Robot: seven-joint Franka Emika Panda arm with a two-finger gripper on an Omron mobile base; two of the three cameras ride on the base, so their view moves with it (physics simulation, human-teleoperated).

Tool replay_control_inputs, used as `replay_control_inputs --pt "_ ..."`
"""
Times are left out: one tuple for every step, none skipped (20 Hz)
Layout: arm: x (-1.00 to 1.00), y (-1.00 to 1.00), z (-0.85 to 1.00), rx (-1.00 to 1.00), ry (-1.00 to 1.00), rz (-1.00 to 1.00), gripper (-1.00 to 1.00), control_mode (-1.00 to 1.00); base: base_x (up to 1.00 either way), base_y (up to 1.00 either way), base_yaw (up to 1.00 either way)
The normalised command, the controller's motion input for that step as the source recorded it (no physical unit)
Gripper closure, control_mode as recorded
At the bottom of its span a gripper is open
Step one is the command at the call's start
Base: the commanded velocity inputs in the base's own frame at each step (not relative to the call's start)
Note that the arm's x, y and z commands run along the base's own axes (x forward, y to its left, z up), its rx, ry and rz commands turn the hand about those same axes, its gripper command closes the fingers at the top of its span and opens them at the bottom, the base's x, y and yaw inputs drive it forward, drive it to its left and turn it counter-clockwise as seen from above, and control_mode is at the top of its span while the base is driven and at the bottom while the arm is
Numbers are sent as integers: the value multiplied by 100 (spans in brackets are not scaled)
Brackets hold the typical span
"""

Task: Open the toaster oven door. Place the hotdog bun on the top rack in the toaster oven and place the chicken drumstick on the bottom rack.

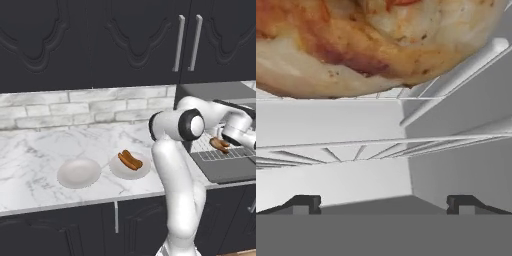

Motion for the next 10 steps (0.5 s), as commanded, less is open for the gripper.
replay_control_inputs --pt "39 -4 -21 -3 5 0 -100 -100 0 0 0" --pt "39 -4 -22 -4 6 0 -100 -100 0 0 0" --pt "37 -6 -21 -3 5 0 -100 -100 0 0 0" --pt "37 -8 -23 -3 5 0 -100 -100 0 0 0" --pt "36 -9 -20 -3 6 0 -100 -100 0 0 0" --pt "34 -11 -21 -2 6 0 -100 -100 0 0 0" --pt "32 -11 -21 -3 5 0 -100 -100 0 0 0" --pt "30 -15 -23 -3 6 0 -100 -100 0 0 0" --pt "28 -18 -24 -2 5 0 -100 -100 0 0 0" --pt "27 -22 -25 -1 5 0 -100 -100 0 0 0"
